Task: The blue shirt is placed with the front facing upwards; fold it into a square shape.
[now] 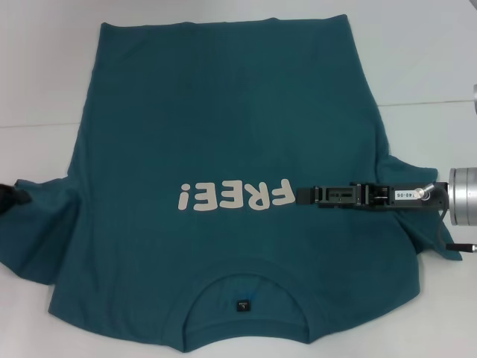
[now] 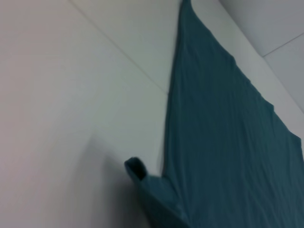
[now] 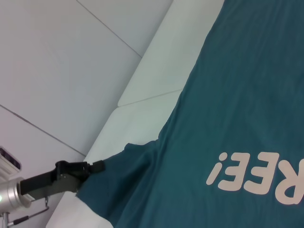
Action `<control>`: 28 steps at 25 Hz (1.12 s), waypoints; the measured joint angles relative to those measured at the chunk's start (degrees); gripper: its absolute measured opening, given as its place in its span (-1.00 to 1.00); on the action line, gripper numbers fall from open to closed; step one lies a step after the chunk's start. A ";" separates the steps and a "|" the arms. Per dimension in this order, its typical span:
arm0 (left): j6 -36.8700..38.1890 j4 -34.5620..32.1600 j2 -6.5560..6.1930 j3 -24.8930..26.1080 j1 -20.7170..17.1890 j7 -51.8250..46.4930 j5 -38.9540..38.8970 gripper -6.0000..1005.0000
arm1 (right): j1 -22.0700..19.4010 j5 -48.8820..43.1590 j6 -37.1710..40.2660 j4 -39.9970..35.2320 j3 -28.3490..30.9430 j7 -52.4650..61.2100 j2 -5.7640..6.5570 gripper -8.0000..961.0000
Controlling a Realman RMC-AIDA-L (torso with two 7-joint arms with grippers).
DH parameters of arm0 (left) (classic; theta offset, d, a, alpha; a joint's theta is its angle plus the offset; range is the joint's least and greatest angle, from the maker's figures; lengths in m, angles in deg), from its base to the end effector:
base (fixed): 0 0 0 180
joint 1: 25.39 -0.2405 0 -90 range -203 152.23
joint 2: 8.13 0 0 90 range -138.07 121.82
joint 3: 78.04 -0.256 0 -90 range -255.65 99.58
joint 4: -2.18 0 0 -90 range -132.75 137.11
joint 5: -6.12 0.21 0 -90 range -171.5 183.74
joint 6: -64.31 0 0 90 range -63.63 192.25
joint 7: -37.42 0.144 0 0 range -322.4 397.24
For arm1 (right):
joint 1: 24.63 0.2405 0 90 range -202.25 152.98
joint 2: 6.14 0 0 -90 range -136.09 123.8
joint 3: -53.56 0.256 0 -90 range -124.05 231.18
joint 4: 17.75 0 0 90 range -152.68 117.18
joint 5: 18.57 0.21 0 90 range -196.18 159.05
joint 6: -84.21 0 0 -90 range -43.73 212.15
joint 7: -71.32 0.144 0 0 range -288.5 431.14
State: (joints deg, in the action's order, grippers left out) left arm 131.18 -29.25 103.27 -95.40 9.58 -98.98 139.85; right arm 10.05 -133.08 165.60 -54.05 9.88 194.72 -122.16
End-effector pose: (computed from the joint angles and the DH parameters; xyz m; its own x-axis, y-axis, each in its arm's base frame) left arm -0.3514 0.3794 0.0742 -0.0921 0.7226 0.6851 0.9946 0.0994 0.0289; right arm 0.2555 0.3659 0.0087 0.3294 -0.8186 -0.4705 -0.8973 -0.4265 0.1137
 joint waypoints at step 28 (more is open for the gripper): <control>-0.12 2.18 2.70 -5.31 6.35 -2.26 -0.64 -0.90 | 0.55 0.00 0.18 0.31 -0.44 0.34 -0.60 0.89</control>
State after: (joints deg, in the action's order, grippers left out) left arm 131.06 -27.07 105.98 -100.71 15.93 -101.24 139.22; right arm 10.60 -133.09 165.78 -53.74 9.44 195.06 -122.75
